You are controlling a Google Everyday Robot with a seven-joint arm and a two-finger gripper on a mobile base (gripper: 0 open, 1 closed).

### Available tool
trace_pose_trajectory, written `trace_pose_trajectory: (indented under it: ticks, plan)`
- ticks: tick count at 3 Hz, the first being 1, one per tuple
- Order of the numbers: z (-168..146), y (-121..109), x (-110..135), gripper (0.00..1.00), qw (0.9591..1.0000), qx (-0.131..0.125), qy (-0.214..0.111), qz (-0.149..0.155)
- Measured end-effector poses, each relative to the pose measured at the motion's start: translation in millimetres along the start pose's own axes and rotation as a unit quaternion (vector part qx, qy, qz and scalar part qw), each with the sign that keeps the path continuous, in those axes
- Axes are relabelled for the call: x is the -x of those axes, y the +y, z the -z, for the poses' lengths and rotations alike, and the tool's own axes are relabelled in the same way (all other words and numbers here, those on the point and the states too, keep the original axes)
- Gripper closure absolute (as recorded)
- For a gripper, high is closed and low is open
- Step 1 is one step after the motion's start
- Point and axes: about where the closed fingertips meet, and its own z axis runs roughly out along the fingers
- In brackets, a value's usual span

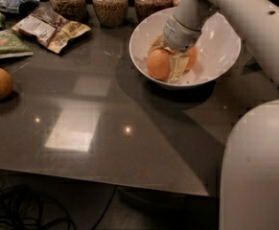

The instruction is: Pick orange from white bowl

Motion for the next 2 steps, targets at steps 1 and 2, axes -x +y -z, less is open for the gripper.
trace_pose_trajectory:
  ticks: [1,2]
  plan:
    - [-1.2,-0.7,2.8,0.52,1.0000,0.003,-0.003,0.009]
    - [9.5,-10.3,3.1,0.75,0.9996,-0.017,-0.018,0.011]
